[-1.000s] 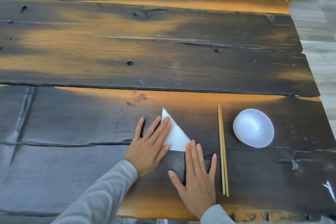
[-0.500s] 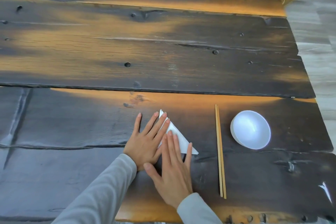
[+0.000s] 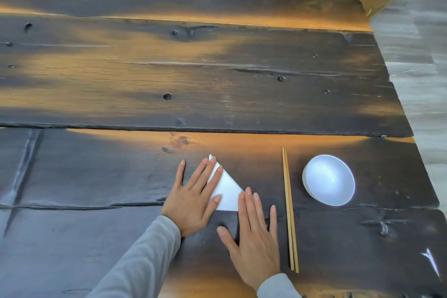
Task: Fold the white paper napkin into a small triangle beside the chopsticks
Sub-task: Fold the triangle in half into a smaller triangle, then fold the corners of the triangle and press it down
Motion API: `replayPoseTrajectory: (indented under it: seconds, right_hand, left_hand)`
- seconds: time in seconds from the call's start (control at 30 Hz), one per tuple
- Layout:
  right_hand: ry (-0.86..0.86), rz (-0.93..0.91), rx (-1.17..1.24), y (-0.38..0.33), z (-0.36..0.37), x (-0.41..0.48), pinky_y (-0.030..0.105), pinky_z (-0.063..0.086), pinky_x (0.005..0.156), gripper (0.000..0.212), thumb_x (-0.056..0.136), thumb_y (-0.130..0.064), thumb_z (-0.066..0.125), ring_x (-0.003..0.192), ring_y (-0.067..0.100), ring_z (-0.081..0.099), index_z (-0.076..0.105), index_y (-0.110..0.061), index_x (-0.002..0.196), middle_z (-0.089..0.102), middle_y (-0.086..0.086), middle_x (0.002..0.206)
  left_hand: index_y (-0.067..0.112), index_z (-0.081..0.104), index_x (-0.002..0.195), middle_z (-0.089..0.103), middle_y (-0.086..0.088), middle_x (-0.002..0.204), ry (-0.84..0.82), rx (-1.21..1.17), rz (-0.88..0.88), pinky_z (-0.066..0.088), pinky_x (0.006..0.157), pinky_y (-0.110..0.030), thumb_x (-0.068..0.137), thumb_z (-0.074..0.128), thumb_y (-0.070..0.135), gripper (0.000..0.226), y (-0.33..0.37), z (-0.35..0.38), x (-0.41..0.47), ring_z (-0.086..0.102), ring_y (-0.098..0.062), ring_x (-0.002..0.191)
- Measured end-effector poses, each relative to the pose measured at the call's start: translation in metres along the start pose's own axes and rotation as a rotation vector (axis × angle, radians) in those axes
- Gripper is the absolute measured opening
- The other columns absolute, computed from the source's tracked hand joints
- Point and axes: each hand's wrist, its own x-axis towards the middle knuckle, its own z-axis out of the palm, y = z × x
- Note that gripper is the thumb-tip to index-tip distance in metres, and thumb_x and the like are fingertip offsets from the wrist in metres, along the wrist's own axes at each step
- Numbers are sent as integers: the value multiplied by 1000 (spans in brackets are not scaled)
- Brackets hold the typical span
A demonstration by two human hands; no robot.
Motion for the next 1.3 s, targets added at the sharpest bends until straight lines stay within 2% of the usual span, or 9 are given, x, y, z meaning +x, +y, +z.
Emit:
replayPoseTrajectory:
  seconds: [0.27, 0.4, 0.43, 0.53, 0.6, 0.7, 0.97, 1.17, 1.3]
  right_hand:
    - [-57, -5, -11, -3, -10, 2, 52, 5, 118, 84, 95, -67, 44, 150, 26, 29, 39, -8, 155, 33, 8, 164]
    - [-91, -24, 90, -4, -20, 6, 42, -17, 121, 84, 98, -65, 28, 156, 18, -13, 8, -15, 163, -4, 1, 172]
    - [-90, 1, 162, -3, -24, 8, 38, -15, 122, 81, 99, -64, 27, 157, 16, -15, 6, -19, 163, -6, -1, 172]
    - [31, 99, 321, 1, -40, 17, 32, 21, 119, 70, 101, -51, 47, 148, 19, 24, 28, -18, 158, 32, 1, 161]
    - [72, 167, 348, 4, -48, 26, 32, 33, 112, 65, 99, -46, 56, 136, 21, 38, 37, -17, 154, 46, 3, 147]
    - [22, 250, 324, 8, -51, 35, 30, 38, 105, 59, 96, -48, 60, 126, 21, 45, 45, -21, 146, 51, 0, 139]
    - [-55, 362, 345, 1, -53, 41, 36, 56, 87, 48, 87, -46, 73, 105, 22, 61, 54, -22, 125, 66, 0, 110]
    - [-96, 414, 369, -4, -51, 40, 38, 58, 87, 32, 90, -43, 71, 101, 22, 62, 59, -19, 108, 64, 3, 109]
    - [-92, 434, 356, -7, -50, 38, 37, 56, 90, 31, 91, -44, 68, 107, 24, 56, 61, -19, 109, 55, 6, 114]
  left_hand:
    - [18, 12, 160, 6, -12, 168, 28, -16, 11, 17, 118, -66, 103, 21, 48, 65, 0, -1, -1, 7, -26, 155]
    - [16, 13, 160, 10, -13, 168, 106, -30, 42, 18, 119, -64, 104, 19, 50, 66, -2, -2, -2, 9, -26, 155]
    - [14, 18, 159, 14, -14, 167, 145, -30, 48, 20, 119, -63, 104, 21, 49, 66, -2, -2, -2, 12, -27, 155]
    - [7, 44, 149, 37, -15, 159, 329, -39, 101, 28, 116, -60, 103, 41, 42, 58, 4, 6, -12, 35, -30, 147]
    - [8, 57, 139, 56, -11, 144, 452, -91, 145, 35, 111, -52, 97, 57, 35, 49, 14, 14, -26, 53, -31, 132]
    - [15, 54, 140, 60, -3, 128, 475, -157, 160, 36, 103, -44, 95, 61, 30, 48, 30, 22, -46, 57, -25, 118]
    - [18, 52, 141, 60, 1, 130, 435, -198, 58, 41, 102, -45, 94, 60, 28, 48, 38, 29, -54, 54, -22, 127]
    - [18, 52, 141, 56, 0, 135, 453, -201, 82, 37, 111, -48, 96, 58, 27, 47, 34, 37, -54, 50, -22, 134]
    - [18, 53, 140, 54, -1, 136, 457, -194, 79, 32, 115, -48, 97, 56, 29, 44, 34, 40, -54, 46, -22, 137]
